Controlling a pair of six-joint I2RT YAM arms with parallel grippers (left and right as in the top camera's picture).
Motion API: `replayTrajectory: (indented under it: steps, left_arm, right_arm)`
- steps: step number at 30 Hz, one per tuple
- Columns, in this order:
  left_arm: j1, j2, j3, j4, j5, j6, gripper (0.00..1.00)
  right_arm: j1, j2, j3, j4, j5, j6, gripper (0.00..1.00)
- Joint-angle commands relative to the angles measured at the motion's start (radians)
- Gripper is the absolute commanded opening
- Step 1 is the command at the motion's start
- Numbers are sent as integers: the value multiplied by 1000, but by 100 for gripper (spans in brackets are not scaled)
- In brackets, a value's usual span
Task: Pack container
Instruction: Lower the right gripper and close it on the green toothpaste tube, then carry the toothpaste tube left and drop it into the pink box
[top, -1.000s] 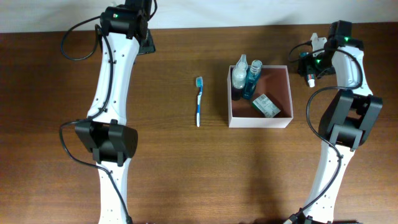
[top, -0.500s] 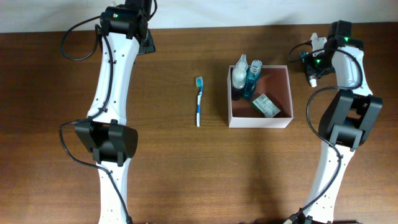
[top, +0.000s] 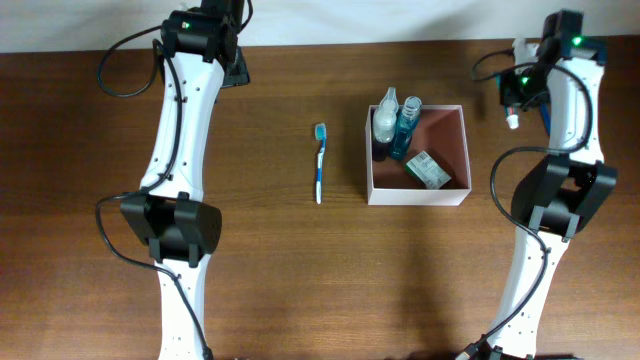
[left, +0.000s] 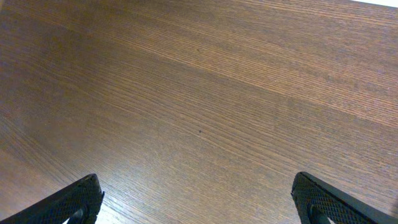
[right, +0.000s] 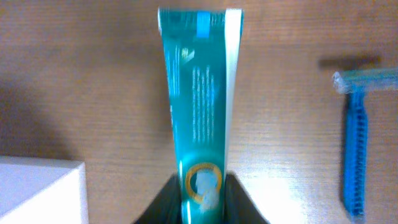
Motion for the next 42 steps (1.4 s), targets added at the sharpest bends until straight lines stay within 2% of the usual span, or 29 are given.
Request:
replayTrajectory:
  steps: [1, 5, 11, 18, 26, 31, 42]
  left_arm:
    - [6, -11, -4, -1, -18, -5, 99]
    - [6, -11, -4, -1, -18, -5, 99]
    - [6, -11, -4, -1, -18, -5, 99]
    - [6, -11, -4, -1, -18, -5, 99]
    - [6, -11, -4, -1, -18, -5, 99]
    - [6, -11, -4, -1, -18, -5, 99]
    - [6, -11, -4, -1, -18, -5, 99]
  right_arm:
    - [29, -9, 156, -132, -51, 70, 18]
    - [67, -31, 268, -242, -54, 144, 18]
    - [130, -142, 276, -344, -5, 156, 18]
    - [157, -249, 276, -345, 7, 235, 18]
    - [219, -276, 271, -345, -4, 319, 18]
    - [267, -276, 227, -345, -3, 319, 18]
    - [294, -276, -8, -345, 8, 320, 18]
